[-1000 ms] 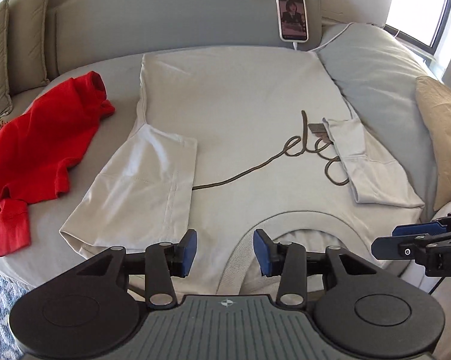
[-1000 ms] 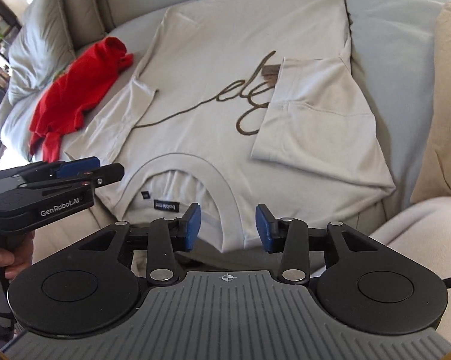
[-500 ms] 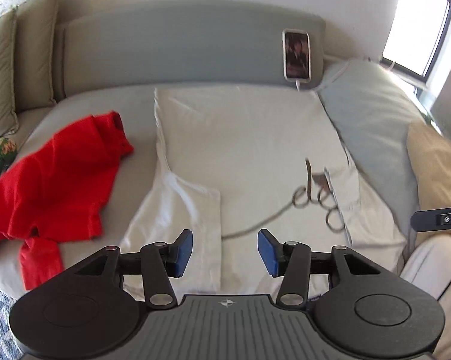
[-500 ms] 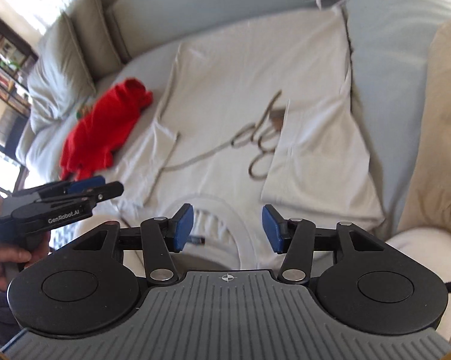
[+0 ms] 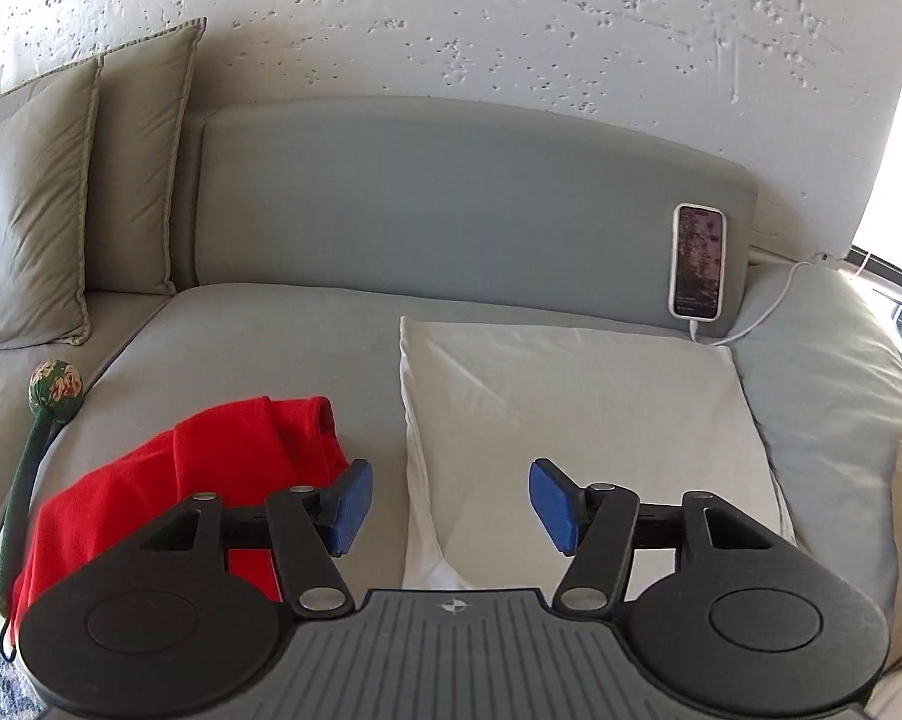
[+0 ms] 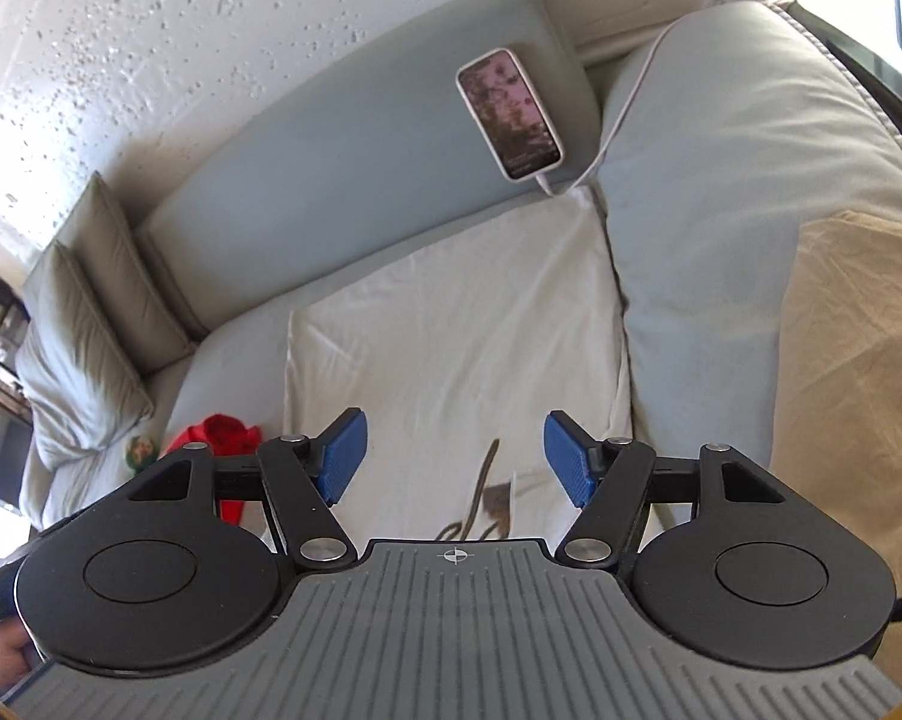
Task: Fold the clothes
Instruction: 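Move both grippers past the logo to the shirt hem, then close both grippers on the shirt hem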
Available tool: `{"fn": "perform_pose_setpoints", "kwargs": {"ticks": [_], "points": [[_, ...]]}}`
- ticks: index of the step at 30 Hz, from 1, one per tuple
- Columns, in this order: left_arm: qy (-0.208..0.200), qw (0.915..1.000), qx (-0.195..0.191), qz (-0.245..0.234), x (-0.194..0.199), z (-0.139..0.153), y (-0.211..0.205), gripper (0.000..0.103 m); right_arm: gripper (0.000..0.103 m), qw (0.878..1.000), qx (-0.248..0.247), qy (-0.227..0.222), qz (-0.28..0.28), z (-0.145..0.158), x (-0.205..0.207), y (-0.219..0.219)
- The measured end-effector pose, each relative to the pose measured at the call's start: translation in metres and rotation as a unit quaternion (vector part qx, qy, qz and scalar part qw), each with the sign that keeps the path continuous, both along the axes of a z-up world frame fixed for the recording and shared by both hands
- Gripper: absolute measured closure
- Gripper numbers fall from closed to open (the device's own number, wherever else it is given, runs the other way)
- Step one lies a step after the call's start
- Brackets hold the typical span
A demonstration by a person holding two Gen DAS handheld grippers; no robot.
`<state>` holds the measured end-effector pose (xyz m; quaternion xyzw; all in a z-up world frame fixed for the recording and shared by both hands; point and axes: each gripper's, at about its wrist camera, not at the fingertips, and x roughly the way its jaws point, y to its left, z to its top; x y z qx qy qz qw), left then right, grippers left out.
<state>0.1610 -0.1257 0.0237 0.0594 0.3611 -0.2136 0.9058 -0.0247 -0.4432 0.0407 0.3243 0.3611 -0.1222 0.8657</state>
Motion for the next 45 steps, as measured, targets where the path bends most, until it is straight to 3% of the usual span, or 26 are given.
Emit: {"fn": "perform_pose_setpoints", "kwargs": {"ticks": [3,6,10,15,20,25,27,29,34,35,37,39,42,45], "points": [[0.024,0.9996,-0.005,0.012,0.041,-0.017,-0.011,0.046,0.036,1.0,0.011,-0.006,-0.004,-0.019,0.034,-0.023],[0.054,0.9982,-0.011,0.023,0.086,-0.045,-0.024,0.048,0.04,0.998,0.061,-0.005,-0.028,-0.051,0.067,-0.056],[0.066,0.9974,-0.001,0.028,0.137,-0.085,-0.045,0.05,0.044,0.996,0.071,0.025,-0.057,-0.097,0.11,-0.094],[0.061,0.9976,0.024,0.022,0.185,-0.119,-0.078,0.05,0.046,0.994,0.046,0.05,-0.086,-0.146,0.157,-0.14],[0.031,0.9985,0.039,0.021,0.217,-0.135,-0.102,0.046,0.047,0.993,0.045,0.023,-0.104,-0.179,0.195,-0.18],[0.027,0.9981,0.053,0.017,0.245,-0.148,-0.116,0.039,0.067,0.997,-0.015,0.033,-0.067,-0.191,0.237,-0.195],[0.026,0.998,0.057,0.011,0.253,-0.152,-0.119,0.04,0.072,0.996,-0.043,0.048,-0.055,-0.195,0.25,-0.198],[0.03,0.9983,0.051,0.004,0.258,-0.154,-0.12,0.04,0.072,0.997,-0.036,0.05,-0.048,-0.202,0.259,-0.201],[0.046,0.9984,0.03,-0.012,0.268,-0.159,-0.121,0.047,0.07,0.998,-0.03,0.037,-0.04,-0.208,0.27,-0.204],[0.046,0.9985,0.026,-0.016,0.268,-0.16,-0.121,0.052,0.07,0.998,-0.029,0.035,-0.042,-0.21,0.271,-0.205],[0.044,0.9985,0.019,-0.026,0.267,-0.16,-0.121,0.066,0.072,0.998,-0.033,0.033,-0.043,-0.211,0.272,-0.203],[0.04,0.9984,0.018,-0.035,0.264,-0.157,-0.12,0.098,0.078,0.998,-0.045,0.036,-0.034,-0.211,0.274,-0.201],[0.033,0.9985,0.016,-0.039,0.258,-0.149,-0.117,0.1,0.094,0.997,-0.06,0.039,-0.022,-0.21,0.274,-0.198],[0.023,0.9989,0.011,-0.038,0.25,-0.137,-0.11,0.1,0.097,0.997,-0.067,0.033,-0.033,-0.204,0.268,-0.195]]}}
